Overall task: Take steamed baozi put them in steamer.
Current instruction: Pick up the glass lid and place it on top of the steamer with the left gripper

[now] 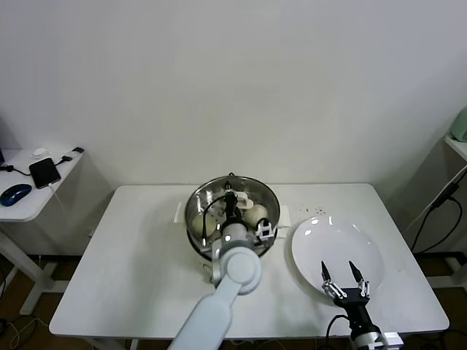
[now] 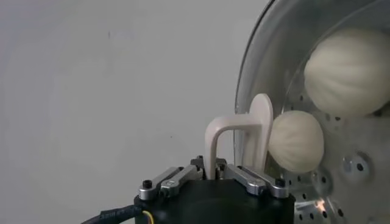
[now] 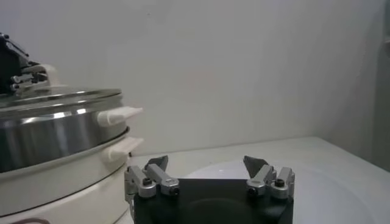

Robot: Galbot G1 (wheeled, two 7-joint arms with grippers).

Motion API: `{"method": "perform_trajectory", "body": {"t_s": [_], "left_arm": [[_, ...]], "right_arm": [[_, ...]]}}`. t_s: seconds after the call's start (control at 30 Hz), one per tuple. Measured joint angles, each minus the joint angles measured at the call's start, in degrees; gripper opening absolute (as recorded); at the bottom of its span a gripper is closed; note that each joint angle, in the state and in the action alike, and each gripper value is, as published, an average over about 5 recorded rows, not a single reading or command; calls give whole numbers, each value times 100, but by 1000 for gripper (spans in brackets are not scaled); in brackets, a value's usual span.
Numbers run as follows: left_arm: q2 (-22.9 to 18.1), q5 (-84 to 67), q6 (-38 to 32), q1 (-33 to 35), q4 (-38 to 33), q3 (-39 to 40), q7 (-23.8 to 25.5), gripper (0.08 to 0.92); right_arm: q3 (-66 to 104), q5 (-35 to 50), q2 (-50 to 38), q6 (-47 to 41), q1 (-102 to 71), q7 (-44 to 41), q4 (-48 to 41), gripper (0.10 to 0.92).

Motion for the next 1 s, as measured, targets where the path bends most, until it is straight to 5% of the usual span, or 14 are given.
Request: {"method": "perform_trajectory", "body": {"t_s": [0.8, 1.0], "left_arm": [[-1, 51, -2, 79, 132, -47, -230, 161], [-1, -40, 6, 143, 61, -31, -282, 270]], "right_arm": [[-20, -11, -1, 32, 0, -3, -22, 823], [-23, -15, 1, 34, 2, -4, -23, 823]]}}
